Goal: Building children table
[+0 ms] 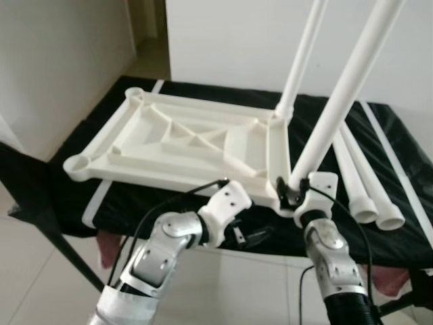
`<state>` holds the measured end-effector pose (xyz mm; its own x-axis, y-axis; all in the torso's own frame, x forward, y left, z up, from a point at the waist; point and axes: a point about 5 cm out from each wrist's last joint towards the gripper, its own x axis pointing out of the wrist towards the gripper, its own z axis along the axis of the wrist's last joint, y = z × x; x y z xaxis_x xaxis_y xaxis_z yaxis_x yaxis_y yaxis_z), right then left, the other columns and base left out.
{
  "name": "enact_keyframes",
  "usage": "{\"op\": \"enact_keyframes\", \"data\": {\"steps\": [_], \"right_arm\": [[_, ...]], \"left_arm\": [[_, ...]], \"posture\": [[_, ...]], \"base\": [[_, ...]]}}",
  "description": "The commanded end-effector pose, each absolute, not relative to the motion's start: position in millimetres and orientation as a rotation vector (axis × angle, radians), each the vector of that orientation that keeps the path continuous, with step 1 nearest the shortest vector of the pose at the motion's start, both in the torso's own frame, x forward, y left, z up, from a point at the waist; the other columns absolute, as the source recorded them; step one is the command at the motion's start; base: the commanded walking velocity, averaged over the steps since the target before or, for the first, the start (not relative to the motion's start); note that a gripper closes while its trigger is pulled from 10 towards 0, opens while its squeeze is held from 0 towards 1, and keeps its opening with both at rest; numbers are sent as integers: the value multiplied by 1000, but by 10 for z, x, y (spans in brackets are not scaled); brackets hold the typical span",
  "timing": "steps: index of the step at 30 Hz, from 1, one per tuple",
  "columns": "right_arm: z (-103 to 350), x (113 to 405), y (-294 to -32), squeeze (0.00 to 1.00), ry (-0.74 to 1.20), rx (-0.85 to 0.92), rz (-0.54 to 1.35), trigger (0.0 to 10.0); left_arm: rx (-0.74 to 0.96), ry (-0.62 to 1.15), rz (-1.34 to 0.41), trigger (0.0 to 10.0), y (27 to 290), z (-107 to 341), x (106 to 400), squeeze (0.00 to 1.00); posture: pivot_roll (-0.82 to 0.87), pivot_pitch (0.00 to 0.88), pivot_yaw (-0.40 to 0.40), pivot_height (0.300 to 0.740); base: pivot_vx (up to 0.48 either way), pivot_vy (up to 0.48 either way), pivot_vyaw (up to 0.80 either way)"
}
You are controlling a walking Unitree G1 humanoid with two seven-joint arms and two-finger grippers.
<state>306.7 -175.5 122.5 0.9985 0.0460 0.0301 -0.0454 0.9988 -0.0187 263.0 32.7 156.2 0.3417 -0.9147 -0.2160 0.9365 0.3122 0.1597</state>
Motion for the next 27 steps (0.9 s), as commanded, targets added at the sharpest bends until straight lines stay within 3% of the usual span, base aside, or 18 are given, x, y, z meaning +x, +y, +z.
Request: {"op": "enact_keyframes", "data": {"steps": [1,8,15,16,19,20,27], "right_arm": [[1229,3094,-1771,0,-31,-23,92,10000],[1262,3152,-1775,0,-10,-105,330,10000],[1267,3213,-1864,0,4,-138,365,10000],[1269,3220,-1881,0,4,-149,366,7216],[1271,3227,-1895,0,3,-156,369,7216],[1256,3227,-1922,0,7,-152,370,0],[1185,3203,-1940,0,29,-136,372,0]], "left_arm": [[284,92,-1147,10000,336,1544,2674,0],[279,93,-1139,10000,336,1547,2682,0],[278,92,-1137,10000,343,1554,2687,0],[278,92,-1137,10000,344,1553,2687,0],[279,93,-1138,10000,344,1553,2686,0],[277,94,-1132,10000,351,1555,2691,0],[275,95,-1126,10000,358,1555,2692,0]], "posture": [[22,0,-43,740],[24,1,-44,740],[25,3,-41,740],[25,3,-41,740],[26,4,-40,740],[28,7,-44,740],[29,8,-46,740]], "base": [[0,0,0],[0,0,0],[0,0,0],[0,0,0],[0,0,0],[0,0,0],[0,0,0]]}}
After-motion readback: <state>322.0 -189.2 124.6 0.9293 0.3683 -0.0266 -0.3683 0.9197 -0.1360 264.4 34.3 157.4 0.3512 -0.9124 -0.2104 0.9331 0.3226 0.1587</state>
